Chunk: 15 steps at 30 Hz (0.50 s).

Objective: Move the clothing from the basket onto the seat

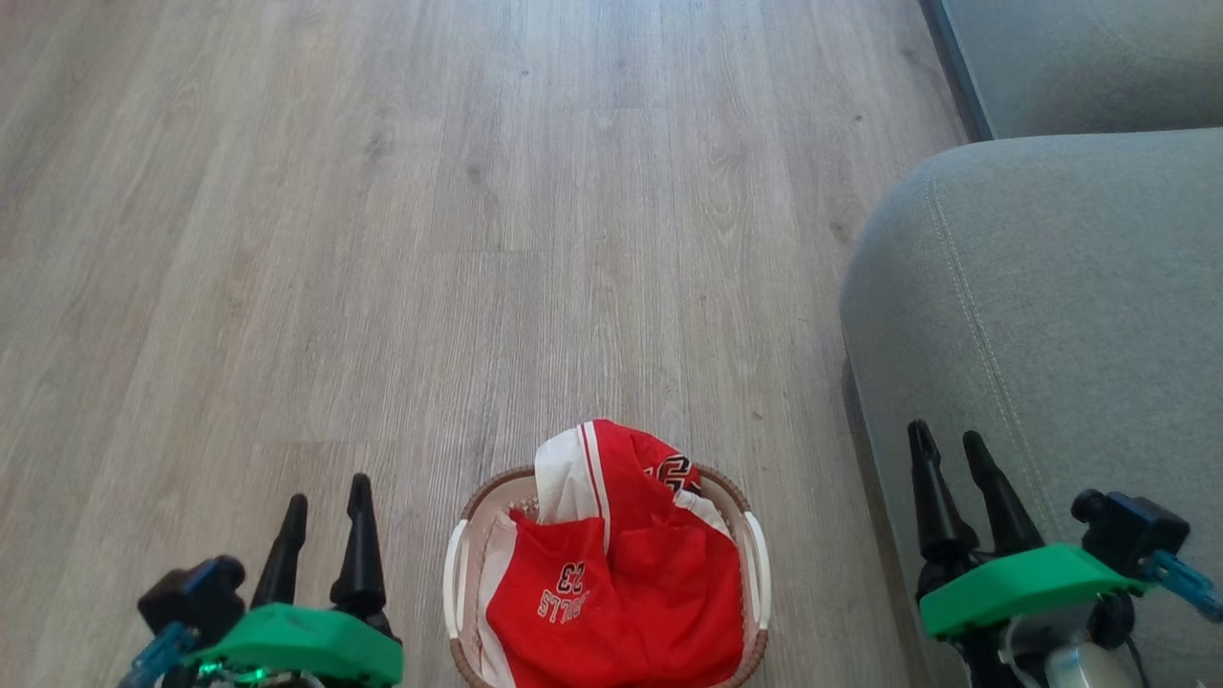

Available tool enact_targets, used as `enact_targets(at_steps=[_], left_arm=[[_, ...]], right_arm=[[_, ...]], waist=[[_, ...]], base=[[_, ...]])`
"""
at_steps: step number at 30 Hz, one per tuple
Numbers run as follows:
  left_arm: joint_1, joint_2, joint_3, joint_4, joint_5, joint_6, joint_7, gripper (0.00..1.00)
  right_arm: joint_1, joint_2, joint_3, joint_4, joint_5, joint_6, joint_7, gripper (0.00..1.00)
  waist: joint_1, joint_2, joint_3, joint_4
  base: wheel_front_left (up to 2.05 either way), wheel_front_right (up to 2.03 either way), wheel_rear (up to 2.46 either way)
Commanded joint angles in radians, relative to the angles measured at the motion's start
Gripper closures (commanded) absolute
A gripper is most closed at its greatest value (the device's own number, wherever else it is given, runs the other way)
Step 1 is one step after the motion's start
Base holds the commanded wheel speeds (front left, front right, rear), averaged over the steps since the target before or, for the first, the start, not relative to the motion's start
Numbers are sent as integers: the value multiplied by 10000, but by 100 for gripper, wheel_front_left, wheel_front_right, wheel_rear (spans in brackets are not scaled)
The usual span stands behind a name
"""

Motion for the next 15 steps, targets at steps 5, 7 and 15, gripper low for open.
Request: enact_targets(at_steps=[5, 7, 15], left_arm=[[-224, 136, 45, -472, 878, 157, -282, 0], [-189, 138, 15, -493, 1115, 193, -340, 0], [-25, 146, -33, -519, 2017, 320, -575, 0]], right_arm=[[-176, -118, 324, -462, -860, -1, -289, 0], [-164, -119, 361, -474, -1099, -1, -349, 0], [-67, -127, 467, -570, -2065, -1, -586, 0]], waist=[[0, 0, -40, 33], [0, 0, -55, 44], [0, 0, -121, 68]], base=[[0, 0, 0], [0, 0, 0], [0, 0, 0]])
